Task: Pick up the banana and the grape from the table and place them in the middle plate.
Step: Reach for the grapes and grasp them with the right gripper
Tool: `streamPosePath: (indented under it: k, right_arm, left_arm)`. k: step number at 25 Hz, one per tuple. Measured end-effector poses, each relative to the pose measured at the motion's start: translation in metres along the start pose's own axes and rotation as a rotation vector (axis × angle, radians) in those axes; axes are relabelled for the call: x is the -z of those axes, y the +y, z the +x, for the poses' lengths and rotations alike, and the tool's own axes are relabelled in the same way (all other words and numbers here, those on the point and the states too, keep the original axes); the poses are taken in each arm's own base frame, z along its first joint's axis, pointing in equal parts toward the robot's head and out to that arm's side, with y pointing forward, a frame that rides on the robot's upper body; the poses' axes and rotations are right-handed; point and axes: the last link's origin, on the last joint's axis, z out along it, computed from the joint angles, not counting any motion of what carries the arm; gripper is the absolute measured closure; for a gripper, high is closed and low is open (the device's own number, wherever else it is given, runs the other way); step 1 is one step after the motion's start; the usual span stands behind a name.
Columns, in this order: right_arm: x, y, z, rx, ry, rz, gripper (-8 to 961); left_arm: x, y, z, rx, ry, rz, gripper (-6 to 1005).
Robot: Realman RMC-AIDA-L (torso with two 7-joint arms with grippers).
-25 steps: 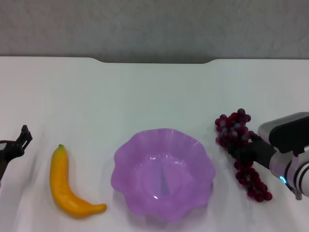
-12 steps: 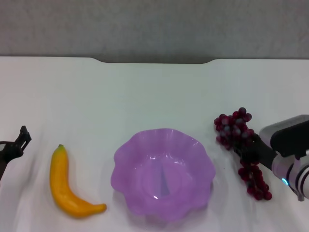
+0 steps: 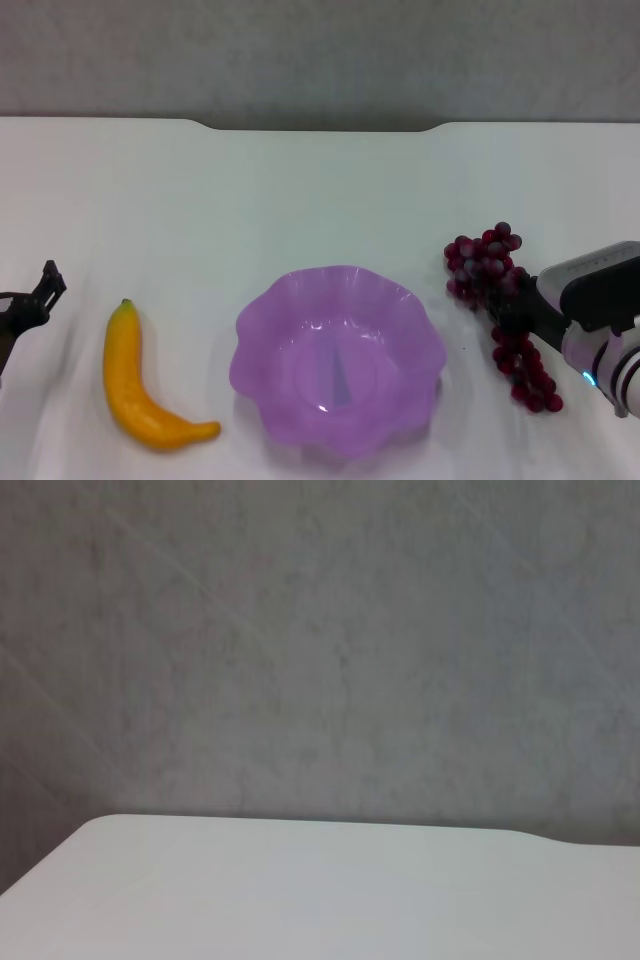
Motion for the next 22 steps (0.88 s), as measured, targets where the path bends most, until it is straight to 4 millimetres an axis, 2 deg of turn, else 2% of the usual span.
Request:
streamPosePath:
  k: [12, 22]
  right_arm:
    - [0.0, -0.0003, 0.0002, 0.0, 0.0, 0.001, 578]
    - [0.0003, -0.0004, 0.0007, -0.001, 0.001, 0.002, 588]
  left_arm:
    - [0.0005, -0.0008, -0.0006, 0.002, -0.002, 0.003, 117]
    - [0.0005, -0.0009, -0.0002, 0.003, 0.001, 0.004, 117]
